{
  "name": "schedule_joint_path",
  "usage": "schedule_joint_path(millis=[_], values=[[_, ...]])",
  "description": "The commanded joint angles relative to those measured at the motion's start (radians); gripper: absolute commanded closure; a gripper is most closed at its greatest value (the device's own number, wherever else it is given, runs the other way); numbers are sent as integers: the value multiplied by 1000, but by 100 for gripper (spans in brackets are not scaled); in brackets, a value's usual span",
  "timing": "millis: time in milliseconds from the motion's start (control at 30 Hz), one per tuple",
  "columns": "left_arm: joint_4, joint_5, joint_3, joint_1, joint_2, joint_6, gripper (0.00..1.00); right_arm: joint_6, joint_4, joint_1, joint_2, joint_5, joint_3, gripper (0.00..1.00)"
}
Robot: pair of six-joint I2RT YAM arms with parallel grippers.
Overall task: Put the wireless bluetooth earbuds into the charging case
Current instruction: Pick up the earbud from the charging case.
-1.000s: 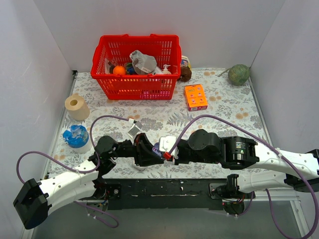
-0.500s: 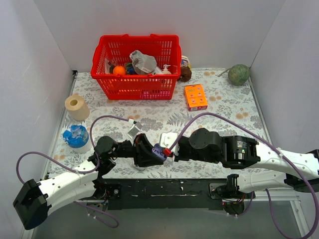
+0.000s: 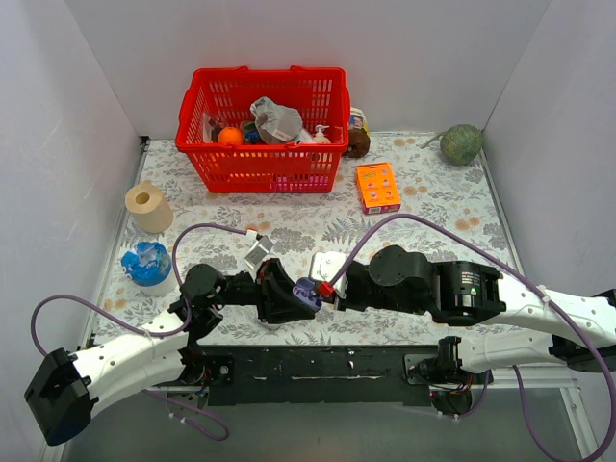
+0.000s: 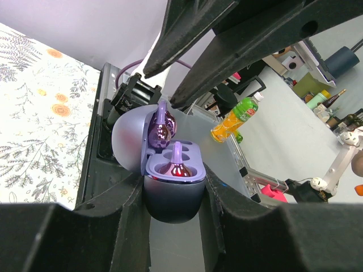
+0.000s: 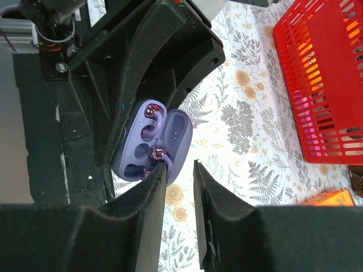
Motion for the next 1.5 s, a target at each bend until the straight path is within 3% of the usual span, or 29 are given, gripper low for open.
schedule_joint_path(millis=[0, 600, 1067, 1400, 1467], values=[[32, -3, -1, -4, -16, 11, 100, 49, 31, -3, -11, -39, 46, 66], [20, -37, -8, -4, -50, 27, 100, 77, 1, -3, 13, -33, 49, 68], [5, -42, -8, -4, -64, 37, 100, 78, -2, -3, 35, -36, 75, 77], [-1, -42, -8, -4, -65, 39, 100, 74, -3, -3, 49, -46, 83, 99], [-3, -45, -8, -4, -67, 40, 100, 74, -8, -3, 49, -49, 89, 99]])
